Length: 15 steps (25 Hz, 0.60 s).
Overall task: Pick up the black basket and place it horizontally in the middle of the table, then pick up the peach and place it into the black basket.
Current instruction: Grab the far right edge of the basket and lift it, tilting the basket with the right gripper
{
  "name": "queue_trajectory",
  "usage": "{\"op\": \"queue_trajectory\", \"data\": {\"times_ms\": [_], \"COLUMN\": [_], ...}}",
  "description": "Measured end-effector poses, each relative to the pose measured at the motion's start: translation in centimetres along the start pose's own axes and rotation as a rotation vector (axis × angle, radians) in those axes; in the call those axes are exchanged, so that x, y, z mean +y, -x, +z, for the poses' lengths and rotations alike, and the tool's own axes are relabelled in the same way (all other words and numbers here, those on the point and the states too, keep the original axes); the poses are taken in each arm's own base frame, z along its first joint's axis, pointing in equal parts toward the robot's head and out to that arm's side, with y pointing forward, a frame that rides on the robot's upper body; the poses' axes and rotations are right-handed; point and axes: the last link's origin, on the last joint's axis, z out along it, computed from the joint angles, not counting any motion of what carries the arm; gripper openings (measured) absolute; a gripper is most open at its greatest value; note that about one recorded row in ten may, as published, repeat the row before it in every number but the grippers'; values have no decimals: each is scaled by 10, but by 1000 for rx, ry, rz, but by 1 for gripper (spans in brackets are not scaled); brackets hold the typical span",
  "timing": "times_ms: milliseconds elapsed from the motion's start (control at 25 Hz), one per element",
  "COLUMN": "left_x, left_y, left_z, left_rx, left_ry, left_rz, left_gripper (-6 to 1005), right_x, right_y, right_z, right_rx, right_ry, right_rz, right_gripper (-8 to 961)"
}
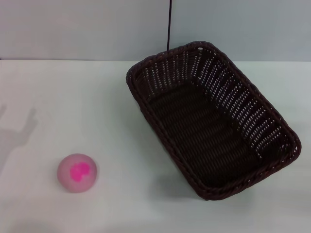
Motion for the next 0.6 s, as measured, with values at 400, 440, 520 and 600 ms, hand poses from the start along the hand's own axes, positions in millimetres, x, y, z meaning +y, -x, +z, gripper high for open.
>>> {"op": "queue_trajectory", "data": {"times_ms": [400, 440, 520, 600], "left_x": [3, 2, 2, 3], "left_y": [2, 2, 2, 2], "left_z": [-8, -8, -8, -8], "left_rx": [-6, -7, -7, -6], "left_ry": [-3, -4, -4, -7], "left_rz": [1, 1, 1, 0], "left_gripper": [815, 815, 815, 815], "right_x": [-3, -4, -6, -9], "right_y": [1, 1, 4, 10], "right_z": [-4, -5, -6, -5], "right_rx": [14, 16, 19, 35], "right_ry": [-17, -21, -21, -3], "right_rz": [-11, -13, -14, -19], "right_gripper": [617, 616, 614, 612]}}
